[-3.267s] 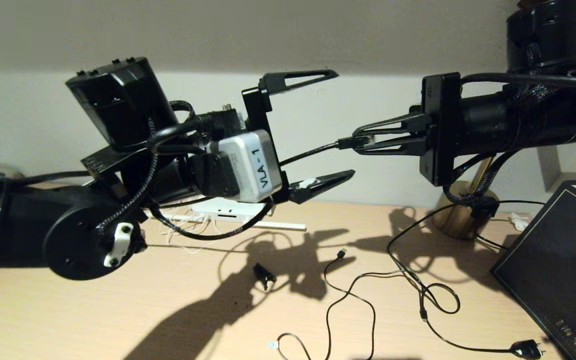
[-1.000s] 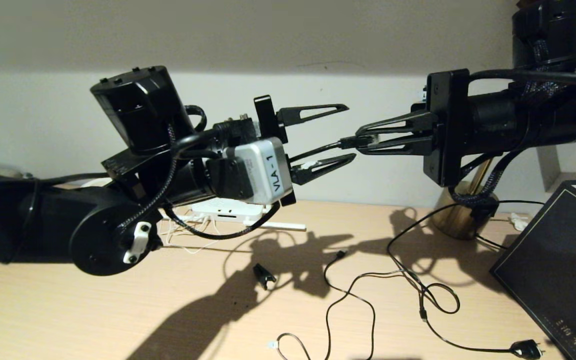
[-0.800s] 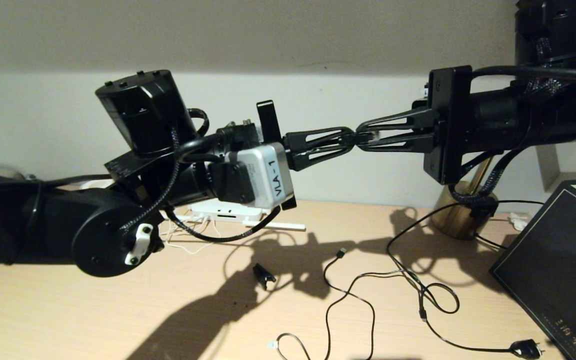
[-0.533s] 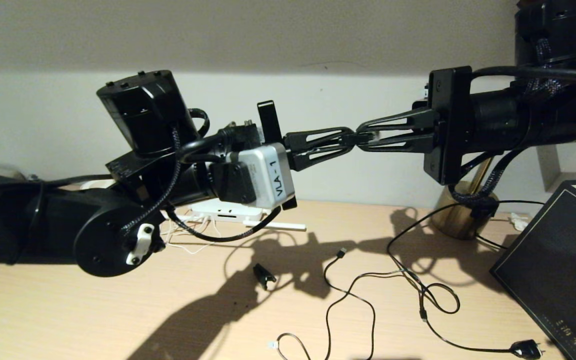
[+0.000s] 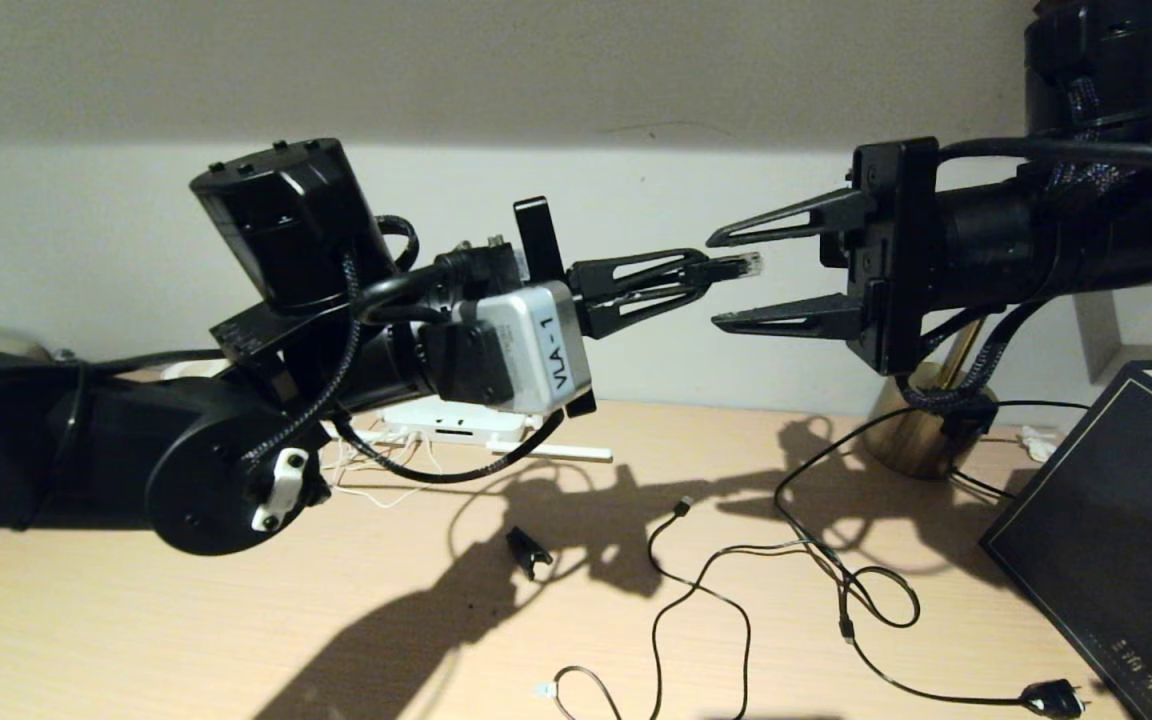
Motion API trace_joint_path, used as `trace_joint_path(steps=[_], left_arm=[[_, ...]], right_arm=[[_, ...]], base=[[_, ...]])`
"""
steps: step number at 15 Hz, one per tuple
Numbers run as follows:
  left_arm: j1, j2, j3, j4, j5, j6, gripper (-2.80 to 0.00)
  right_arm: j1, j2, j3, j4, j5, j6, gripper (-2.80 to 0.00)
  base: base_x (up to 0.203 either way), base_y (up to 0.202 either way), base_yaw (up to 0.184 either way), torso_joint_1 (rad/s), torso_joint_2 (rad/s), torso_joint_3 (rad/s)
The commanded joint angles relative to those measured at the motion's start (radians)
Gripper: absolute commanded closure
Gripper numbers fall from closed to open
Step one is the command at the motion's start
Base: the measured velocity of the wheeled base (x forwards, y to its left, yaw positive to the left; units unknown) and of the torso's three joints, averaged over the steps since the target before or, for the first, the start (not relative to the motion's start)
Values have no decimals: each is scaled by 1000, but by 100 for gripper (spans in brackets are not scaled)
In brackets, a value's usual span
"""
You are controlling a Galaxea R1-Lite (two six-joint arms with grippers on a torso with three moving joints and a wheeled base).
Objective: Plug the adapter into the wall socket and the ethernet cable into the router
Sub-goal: Hand it to the other hand, then align cable and router interface
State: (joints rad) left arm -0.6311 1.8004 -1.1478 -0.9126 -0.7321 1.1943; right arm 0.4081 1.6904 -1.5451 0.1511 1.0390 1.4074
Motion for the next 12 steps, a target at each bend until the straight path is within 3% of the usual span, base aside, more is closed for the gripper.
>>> trace_joint_path(steps=[1,3,5,6,8,9,11,12], left_arm=[[-1,-30,60,0,-5,-12,0],[2,-87,139,1,-2,-67,0],[16,-161,208,-1,-1,-171,0],[24,-202,232,-1,7,-243,0],[33,-302,282,6,71,-409,0],[31,-368,318,20,121,-505,0],[28,-498,398,117,239,-689,0],[28,-560,434,190,305,-807,0]], right_arm=[[-8,-14,10,-4,1,4,-280],[-50,-59,26,-4,-10,6,-280],[-100,-174,57,-8,-59,-15,-280],[-131,-247,83,-11,-116,-69,-280],[-196,-402,210,-11,-303,-297,-280],[-216,-482,313,-7,-427,-435,0],[-238,-649,487,4,-646,-650,0],[-244,-734,551,8,-714,-724,0]], base=[[0,0,0,0,0,0],[0,0,0,0,0,0],[0,0,0,0,0,0],[0,0,0,0,0,0],[0,0,0,0,0,0],[0,0,0,0,0,0],[0,0,0,0,0,0],[0,0,0,0,0,0]])
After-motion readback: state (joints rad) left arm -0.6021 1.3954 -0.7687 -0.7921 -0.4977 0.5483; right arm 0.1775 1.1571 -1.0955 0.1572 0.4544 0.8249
